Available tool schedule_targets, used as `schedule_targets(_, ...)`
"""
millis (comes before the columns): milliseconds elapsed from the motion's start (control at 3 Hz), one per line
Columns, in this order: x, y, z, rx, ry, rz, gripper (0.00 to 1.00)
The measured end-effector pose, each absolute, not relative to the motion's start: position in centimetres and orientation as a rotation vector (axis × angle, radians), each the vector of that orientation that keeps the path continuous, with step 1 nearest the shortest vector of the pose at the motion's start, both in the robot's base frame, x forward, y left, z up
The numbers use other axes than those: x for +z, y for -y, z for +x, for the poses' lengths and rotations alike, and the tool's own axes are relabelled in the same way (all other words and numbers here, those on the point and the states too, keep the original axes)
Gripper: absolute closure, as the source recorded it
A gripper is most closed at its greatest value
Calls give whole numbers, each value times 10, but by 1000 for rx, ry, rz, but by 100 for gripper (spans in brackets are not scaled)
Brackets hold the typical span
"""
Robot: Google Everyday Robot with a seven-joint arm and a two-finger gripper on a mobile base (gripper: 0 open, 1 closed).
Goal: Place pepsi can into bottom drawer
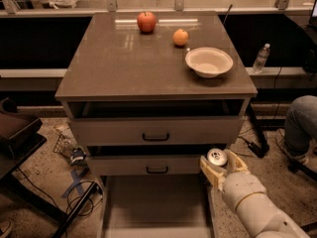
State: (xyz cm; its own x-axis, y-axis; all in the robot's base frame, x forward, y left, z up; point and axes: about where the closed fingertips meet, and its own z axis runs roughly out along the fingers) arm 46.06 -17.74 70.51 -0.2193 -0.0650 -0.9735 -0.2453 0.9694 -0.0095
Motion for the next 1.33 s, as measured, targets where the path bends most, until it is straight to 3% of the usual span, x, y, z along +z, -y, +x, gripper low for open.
schedule_targets(667,680,167,462,203,-1803,-239,100)
schedule_targets(1333,587,141,472,268,-1804,-277,100)
